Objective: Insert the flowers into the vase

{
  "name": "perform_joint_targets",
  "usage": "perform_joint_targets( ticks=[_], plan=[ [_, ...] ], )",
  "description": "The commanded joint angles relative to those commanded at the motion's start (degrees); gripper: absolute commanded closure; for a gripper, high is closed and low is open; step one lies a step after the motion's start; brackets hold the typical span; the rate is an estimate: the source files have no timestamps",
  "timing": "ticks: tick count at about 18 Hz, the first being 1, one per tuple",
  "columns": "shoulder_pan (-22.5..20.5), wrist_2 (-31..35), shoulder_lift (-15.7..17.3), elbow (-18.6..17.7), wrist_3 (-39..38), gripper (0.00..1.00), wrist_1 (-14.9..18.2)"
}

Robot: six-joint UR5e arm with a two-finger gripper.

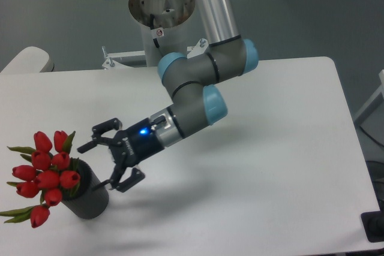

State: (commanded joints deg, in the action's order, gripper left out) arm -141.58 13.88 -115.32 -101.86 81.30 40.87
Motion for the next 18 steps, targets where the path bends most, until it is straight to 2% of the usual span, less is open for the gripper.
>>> perform_joint_targets(
  ticks=[2, 6, 12, 14, 16, 18],
  plan=[
    [-0.44, 3.23, 1.14, 0.35, 0.0, 0.0, -0.09],
    [-2.12, 15.62, 4.05, 1.31, -0.09, 0.0, -0.09],
    [-4.13, 38.02, 8.61, 5.79, 0.09, 0.0, 0.35],
    [-4.84, 42.7, 9.49, 6.94, 0.26, 0.0, 0.44],
    [-4.84, 47.52, 11.25, 7.82, 1.49, 0.0, 0.79],
    [-4.93, 54.46, 12.13, 9.39, 2.89, 0.0, 3.06]
  ],
)
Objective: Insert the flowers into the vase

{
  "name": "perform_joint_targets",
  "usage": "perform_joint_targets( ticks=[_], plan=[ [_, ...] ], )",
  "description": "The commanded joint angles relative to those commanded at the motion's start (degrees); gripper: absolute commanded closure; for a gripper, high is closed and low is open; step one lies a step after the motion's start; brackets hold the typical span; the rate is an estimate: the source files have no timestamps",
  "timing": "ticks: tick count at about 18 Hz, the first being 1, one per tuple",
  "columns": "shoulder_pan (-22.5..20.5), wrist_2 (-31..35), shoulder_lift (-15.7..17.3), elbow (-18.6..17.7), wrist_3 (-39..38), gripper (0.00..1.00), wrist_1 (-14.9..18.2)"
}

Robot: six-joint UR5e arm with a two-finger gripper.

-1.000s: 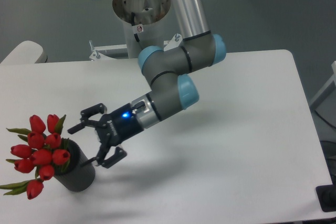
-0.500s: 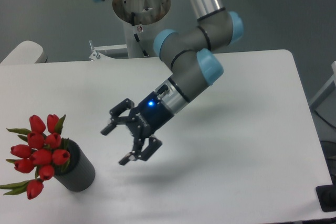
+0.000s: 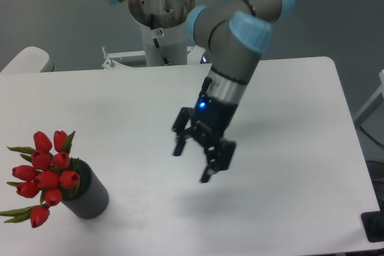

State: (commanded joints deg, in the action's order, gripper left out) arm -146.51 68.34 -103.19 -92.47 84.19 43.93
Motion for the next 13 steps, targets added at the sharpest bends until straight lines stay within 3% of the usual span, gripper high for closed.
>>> perform_joint_targets(
  ticks=[3, 7, 9, 13],
  plan=[
    [0.09, 10.2, 0.09, 4.91, 5.35, 0.0, 7.37],
    [-0.26, 14.44, 0.88, 12.82, 10.72, 0.0, 21.34],
    [-0.35, 15.24, 0.97, 14.07, 11.87, 0.0, 23.83],
    [0.0, 16.11, 1.67, 13.46, 11.79, 0.0, 23.92]
  ],
)
